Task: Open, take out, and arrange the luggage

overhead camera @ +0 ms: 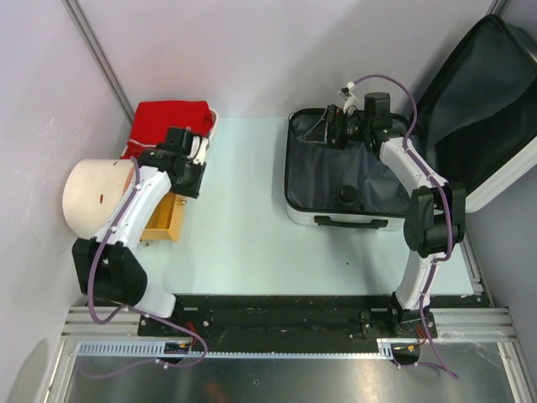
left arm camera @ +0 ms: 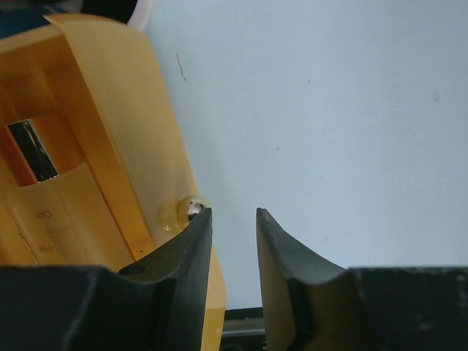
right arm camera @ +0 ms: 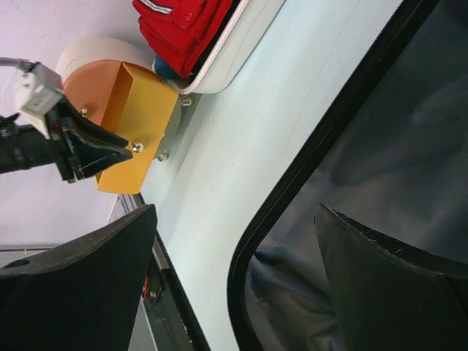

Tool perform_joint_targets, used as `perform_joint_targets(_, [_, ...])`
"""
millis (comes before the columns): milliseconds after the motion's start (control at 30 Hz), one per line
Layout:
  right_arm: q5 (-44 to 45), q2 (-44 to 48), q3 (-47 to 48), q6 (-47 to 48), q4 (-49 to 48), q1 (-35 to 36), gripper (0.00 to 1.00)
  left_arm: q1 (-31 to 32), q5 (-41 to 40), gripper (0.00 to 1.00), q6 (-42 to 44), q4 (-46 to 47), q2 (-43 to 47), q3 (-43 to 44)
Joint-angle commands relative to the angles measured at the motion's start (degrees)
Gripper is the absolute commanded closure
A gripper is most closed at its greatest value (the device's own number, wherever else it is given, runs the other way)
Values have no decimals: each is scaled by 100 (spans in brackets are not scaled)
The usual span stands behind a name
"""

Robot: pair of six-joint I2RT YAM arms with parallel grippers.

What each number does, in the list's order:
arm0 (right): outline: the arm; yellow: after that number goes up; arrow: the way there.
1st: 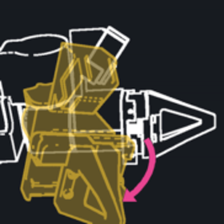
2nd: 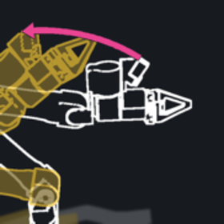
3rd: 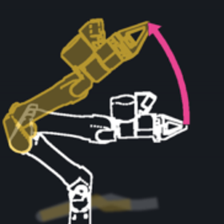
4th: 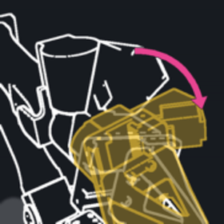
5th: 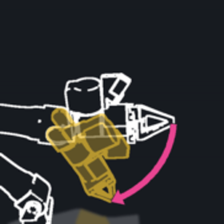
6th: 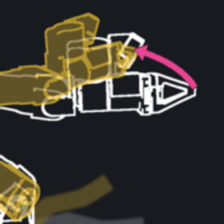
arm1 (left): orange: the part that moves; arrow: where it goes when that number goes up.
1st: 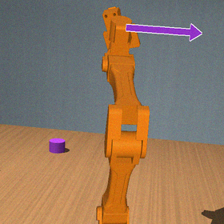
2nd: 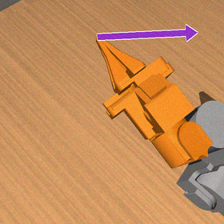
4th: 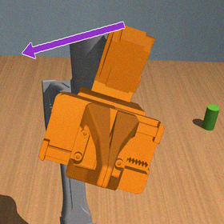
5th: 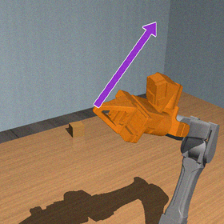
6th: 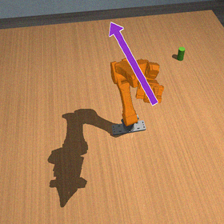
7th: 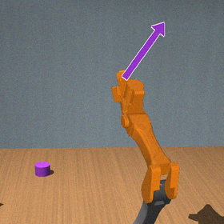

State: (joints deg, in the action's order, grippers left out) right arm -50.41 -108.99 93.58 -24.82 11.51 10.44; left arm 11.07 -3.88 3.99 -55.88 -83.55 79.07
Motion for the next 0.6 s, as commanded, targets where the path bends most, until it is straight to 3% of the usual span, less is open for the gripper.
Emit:
perform_joint_targets(0, [-48, 203, -7, 126, -70, -50, 7, -157, -560, 65, 67, 51, -179, -102])
perform_joint_targets(567, [-74, 290, -121, 135, -87, -182, 7, -992, -1765, 47, 848, 481, -636, -58])
